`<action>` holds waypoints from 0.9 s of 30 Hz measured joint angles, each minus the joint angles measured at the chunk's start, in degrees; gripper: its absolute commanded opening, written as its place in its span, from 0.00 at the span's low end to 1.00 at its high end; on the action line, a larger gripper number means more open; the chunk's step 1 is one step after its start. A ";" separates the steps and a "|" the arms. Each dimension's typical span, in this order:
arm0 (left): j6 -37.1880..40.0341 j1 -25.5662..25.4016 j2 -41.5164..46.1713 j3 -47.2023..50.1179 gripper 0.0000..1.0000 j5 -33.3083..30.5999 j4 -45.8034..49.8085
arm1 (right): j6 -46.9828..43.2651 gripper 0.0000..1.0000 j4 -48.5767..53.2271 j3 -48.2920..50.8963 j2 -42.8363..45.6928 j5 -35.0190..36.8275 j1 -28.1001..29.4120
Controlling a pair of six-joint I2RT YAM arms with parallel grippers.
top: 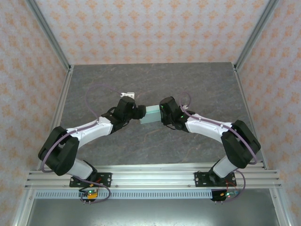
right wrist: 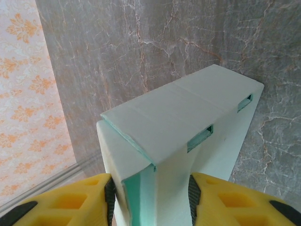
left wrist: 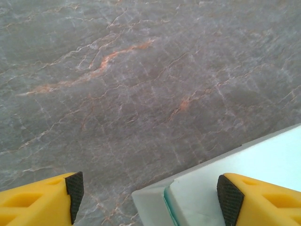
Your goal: Fold the paper box
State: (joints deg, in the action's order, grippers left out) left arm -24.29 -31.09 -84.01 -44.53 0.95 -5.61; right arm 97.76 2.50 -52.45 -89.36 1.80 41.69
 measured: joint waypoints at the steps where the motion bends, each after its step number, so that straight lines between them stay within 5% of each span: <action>1: -0.81 0.02 0.31 2.19 0.76 0.28 -3.17 | -0.33 0.46 0.11 0.00 -0.04 0.20 0.00; 7: -2.75 -0.04 2.56 10.75 0.75 0.20 -14.93 | -2.12 0.55 0.59 -0.98 -1.20 -0.59 -0.33; 18: -2.71 -0.04 2.03 11.15 0.75 -0.55 -16.76 | -7.54 0.63 12.68 -6.38 4.09 -0.90 -3.02; 27: -2.71 -0.02 1.88 11.26 0.75 -2.10 -17.16 | -9.09 0.66 7.52 -1.57 0.17 -2.78 -3.54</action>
State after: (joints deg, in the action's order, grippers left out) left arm -27.00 -31.11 -82.13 -33.28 -1.15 -22.76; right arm 88.66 10.02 -54.02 -89.19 -0.97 38.15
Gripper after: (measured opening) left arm 0.753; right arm 0.661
